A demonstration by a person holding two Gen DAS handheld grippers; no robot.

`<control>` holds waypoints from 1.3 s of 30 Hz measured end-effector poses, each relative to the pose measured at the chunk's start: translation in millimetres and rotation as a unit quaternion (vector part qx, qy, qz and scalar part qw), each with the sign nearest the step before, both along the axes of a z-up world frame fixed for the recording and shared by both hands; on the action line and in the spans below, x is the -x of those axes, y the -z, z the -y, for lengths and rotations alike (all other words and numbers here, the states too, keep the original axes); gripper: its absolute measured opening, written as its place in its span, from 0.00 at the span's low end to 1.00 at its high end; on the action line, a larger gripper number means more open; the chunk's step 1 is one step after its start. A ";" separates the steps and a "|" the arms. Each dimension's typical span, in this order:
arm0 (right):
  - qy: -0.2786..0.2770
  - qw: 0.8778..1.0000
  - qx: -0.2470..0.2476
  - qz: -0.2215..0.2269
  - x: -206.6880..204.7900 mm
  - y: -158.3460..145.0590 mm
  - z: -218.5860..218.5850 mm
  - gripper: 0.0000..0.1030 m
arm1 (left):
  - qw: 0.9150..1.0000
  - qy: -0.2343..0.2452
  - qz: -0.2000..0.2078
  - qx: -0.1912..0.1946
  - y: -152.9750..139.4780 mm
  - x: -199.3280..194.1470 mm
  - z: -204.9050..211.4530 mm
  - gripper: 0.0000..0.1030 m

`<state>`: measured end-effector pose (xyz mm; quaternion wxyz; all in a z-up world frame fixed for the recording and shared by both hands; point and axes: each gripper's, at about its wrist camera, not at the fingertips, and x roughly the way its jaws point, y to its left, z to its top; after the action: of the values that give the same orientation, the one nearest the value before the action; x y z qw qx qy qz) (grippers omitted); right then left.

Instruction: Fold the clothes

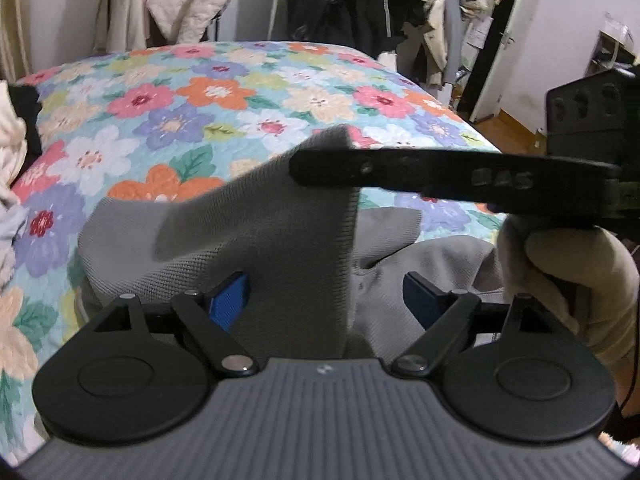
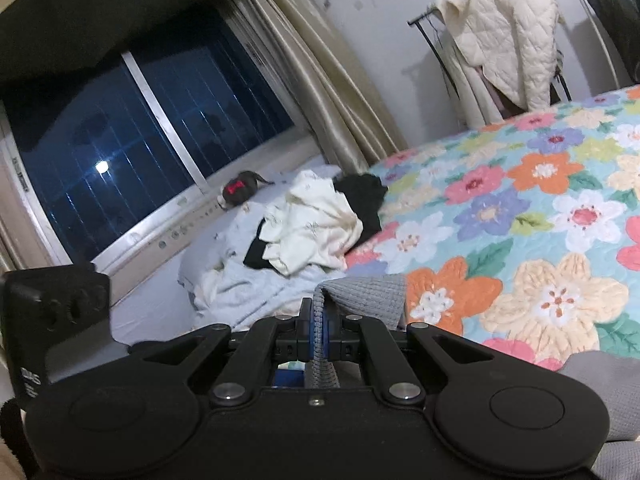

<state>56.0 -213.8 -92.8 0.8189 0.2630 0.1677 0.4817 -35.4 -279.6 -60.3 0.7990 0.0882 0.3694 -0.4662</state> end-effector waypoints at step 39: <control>0.090 0.987 0.073 0.110 -44.1 -62.7 62.7 0.06 | 0.989 -0.014 0.143 0.045 -51.6 -104.0 122.6 0.06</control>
<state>100.1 -276.5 -30.0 0.8894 0.1619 0.0868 0.4185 68.6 -402.2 -8.7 0.8534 0.1125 0.2311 -0.4534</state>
